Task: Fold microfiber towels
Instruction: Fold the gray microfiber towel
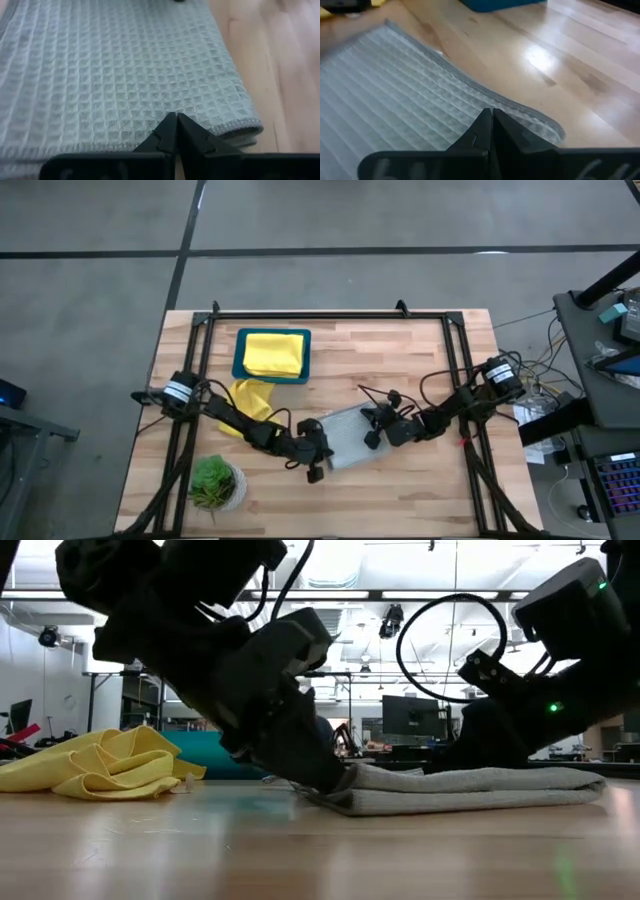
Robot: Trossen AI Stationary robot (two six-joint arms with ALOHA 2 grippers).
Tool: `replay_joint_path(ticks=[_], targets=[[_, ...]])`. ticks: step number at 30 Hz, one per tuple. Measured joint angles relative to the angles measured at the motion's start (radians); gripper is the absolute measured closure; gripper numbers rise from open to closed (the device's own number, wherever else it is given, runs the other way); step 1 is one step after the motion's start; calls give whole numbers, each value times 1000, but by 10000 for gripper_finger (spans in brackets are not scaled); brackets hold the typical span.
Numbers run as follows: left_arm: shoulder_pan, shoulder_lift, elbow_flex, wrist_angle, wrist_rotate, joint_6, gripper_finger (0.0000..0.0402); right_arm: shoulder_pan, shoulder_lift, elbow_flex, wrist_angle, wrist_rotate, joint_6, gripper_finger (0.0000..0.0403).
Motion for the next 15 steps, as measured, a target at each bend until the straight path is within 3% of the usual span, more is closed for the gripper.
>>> replay_joint_path(ticks=[10, 15], targets=[[0, -86, -5, -135, 15, 30, 402, -10, -73, -21, -82, -8, -19, 394], [-3, -138, -4, -131, 15, 47, 402, 0, -192, -35, -80, -145, -58, 394]])
